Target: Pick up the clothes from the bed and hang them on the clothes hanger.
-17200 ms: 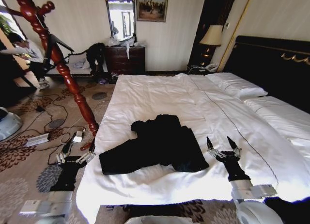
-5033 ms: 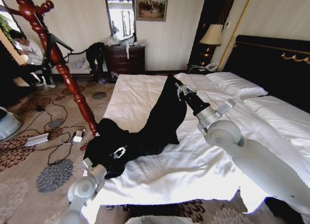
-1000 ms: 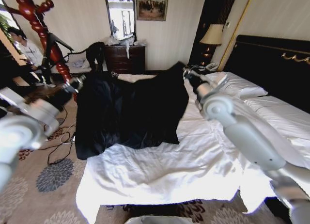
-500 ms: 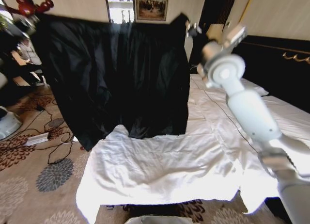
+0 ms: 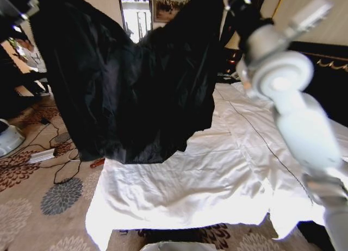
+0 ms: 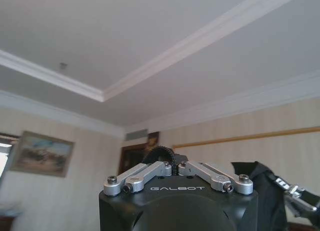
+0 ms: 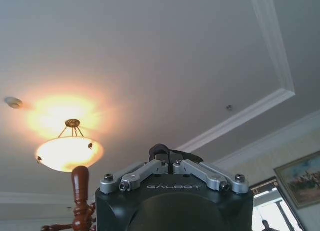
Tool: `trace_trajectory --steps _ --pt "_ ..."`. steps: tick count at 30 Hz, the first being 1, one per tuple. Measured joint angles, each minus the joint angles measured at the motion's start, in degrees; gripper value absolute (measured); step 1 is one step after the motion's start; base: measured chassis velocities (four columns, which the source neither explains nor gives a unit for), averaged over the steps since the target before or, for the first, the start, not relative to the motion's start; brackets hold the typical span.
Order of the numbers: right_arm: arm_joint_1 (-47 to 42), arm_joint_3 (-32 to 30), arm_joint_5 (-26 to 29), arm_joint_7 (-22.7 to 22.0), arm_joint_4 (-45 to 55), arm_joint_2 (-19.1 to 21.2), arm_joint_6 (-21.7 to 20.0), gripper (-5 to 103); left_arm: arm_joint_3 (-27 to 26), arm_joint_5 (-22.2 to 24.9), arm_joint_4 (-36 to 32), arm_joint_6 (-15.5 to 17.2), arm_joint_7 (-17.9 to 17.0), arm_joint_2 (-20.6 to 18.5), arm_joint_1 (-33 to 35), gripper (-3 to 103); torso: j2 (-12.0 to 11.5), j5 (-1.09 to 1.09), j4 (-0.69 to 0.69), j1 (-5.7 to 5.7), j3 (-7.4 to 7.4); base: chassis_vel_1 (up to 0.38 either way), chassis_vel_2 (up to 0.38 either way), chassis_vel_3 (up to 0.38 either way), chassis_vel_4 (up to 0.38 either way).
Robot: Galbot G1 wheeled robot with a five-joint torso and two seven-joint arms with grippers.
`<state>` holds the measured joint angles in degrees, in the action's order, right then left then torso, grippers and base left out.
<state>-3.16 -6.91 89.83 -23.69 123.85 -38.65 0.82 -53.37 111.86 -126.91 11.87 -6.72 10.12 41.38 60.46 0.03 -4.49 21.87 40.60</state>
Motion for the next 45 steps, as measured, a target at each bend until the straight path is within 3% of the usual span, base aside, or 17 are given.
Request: trace_trajectory --steps 1,5,10,13,15,16,18,19,22,24,28,31,37,40,41,42,45 --pt "-1.8 -5.4 4.6 -0.1 4.5 4.3 0.8 0 -4.2 4.5 -2.3 0.1 -0.1 -0.1 0.1 1 0.0 0.00 -0.01 -0.01 0.00 0.000 0.000 0.000 0.000" --pt "1.1 -9.8 10.0 -1.6 6.9 7.8 1.5 0 -11.3 10.1 -3.3 0.1 -1.4 -1.2 -0.1 1 0.0 -0.02 0.04 -0.02 -0.01 0.000 0.000 0.000 0.000" --pt "3.9 -9.1 9.7 -2.4 5.1 7.6 -0.7 0 -11.8 10.4 -1.6 0.1 -2.2 -1.9 -0.3 1 0.0 -0.04 0.04 -0.03 -0.02 0.000 0.000 0.000 0.000" --pt "2.3 -6.2 7.0 -3.7 3.3 5.9 -3.4 0 -8.7 6.6 -1.1 1.3 -2.5 -0.7 1.7 1 0.0 -0.03 0.04 -0.02 -0.01 0.000 0.000 0.000 0.000" --pt "-0.7 -0.3 2.3 -5.7 1.4 2.5 -5.5 0 -2.5 -1.3 -1.0 3.3 -2.6 2.3 4.5 1 0.0 -0.03 0.02 0.01 0.02 0.000 0.000 0.000 0.000" --pt "-0.7 -0.3 2.3 -5.7 1.4 2.5 -5.5 0 -2.5 -1.3 -1.0 3.3 -2.6 2.3 4.5 1 0.0 -0.03 0.02 0.01 0.02 0.000 0.000 0.000 0.000" --pt "-4.2 8.0 -3.7 -7.7 -2.2 -2.5 -6.8 0 8.1 -12.8 0.9 5.1 -2.2 6.8 5.1 1 0.0 -0.05 0.04 0.02 0.02 0.000 0.000 0.000 0.000" --pt "-4.2 8.0 -3.7 -7.7 -2.2 -2.5 -6.8 0 8.1 -12.8 0.9 5.1 -2.2 6.8 5.1 1 0.0 -0.05 0.04 0.02 0.02 0.000 0.000 0.000 0.000" --pt "-8.6 17.3 -10.5 -9.0 -10.4 -9.3 -7.4 0 23.4 -26.6 6.6 7.1 -1.9 13.3 4.6 1 0.0 -0.08 0.04 0.03 0.04 0.000 0.000 0.000 0.000" --pt "-10.7 20.0 -14.3 -8.9 -15.6 -12.3 -7.7 0 28.6 -33.1 10.8 7.7 -2.0 16.5 4.2 1 0.0 -0.05 0.04 0.05 0.04 0.000 0.000 0.000 0.000" --pt "-12.3 22.9 -20.8 -8.2 -26.5 -17.1 -8.0 0 33.8 -39.9 19.4 8.4 -4.0 21.9 2.6 1 0.0 -0.04 0.01 0.02 0.02 0.000 0.000 0.000 0.000" --pt "-12.1 23.9 -23.7 -7.4 -32.3 -19.5 -8.0 0 35.3 -41.4 22.9 8.5 -4.5 23.7 1.6 1 0.0 -0.05 0.04 0.02 0.02 0.000 0.000 0.000 0.000" --pt "-9.7 26.7 -31.3 -3.9 -47.0 -29.7 -7.5 0 42.5 -46.1 33.1 8.7 -5.3 30.0 -4.7 1 0.0 -0.05 0.07 0.01 0.02 0.000 0.000 0.000 0.000" --pt "-8.7 26.8 -34.0 -1.9 -56.1 -35.4 -5.8 0 50.1 -48.0 40.8 8.5 -7.8 38.9 -13.3 1 0.0 -0.06 0.16 0.01 0.02 0.000 0.000 0.000 0.000" --pt "-8.7 26.8 -34.0 -1.9 -56.1 -35.4 -5.8 0 50.1 -48.0 40.8 8.5 -7.8 38.9 -13.3 1 0.0 -0.06 0.16 0.01 0.02 0.000 0.000 0.000 0.000" --pt "-8.7 26.3 -35.0 -1.0 -58.9 -36.4 -4.9 0 52.1 -48.1 43.6 8.3 -8.7 42.9 -16.5 1 0.0 -0.05 0.01 0.02 0.02 0.000 0.000 0.000 0.000" --pt "-8.5 25.9 -36.6 1.0 -64.2 -38.3 -3.2 0 54.2 -48.0 48.0 8.1 -10.8 49.6 -20.0 1 0.0 0.00 -0.09 0.02 0.02 -0.021 -0.010 -0.004 -0.008"
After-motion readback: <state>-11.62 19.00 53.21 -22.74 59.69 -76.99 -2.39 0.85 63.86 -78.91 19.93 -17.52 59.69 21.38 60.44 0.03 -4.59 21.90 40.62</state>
